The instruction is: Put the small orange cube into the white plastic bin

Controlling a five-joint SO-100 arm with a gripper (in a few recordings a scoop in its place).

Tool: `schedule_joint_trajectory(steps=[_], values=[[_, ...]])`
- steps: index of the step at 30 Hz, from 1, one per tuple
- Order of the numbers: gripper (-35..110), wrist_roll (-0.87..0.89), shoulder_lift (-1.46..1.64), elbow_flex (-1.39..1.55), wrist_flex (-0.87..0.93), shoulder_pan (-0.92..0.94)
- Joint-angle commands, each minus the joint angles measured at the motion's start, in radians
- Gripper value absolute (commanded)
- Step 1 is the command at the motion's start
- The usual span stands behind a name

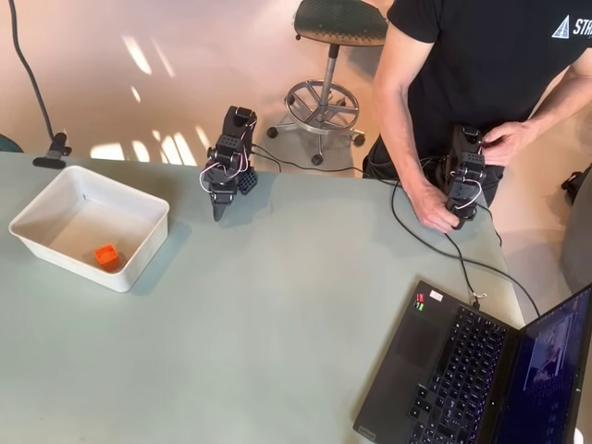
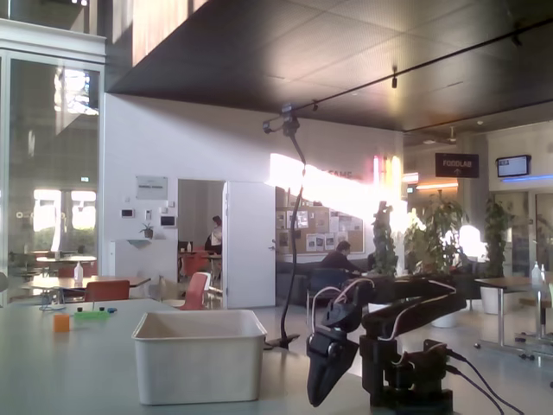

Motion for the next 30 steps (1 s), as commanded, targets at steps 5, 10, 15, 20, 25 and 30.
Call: schedule_joint_trajectory(steps=[5, 10, 15, 20, 25, 30], values=[[1, 0.000, 0.009, 0.005, -0.006, 0.005], [1, 0.006, 0.009, 0.006, -0.005, 0.017], [1, 0.002, 0.009, 0.014, 0.008, 0.018], [1, -0.003, 0.009, 0.017, 0.000, 0.018], [1, -0.005, 0.009, 0.017, 0.000, 0.017], [1, -0.005, 0.009, 0.017, 0.002, 0.017]])
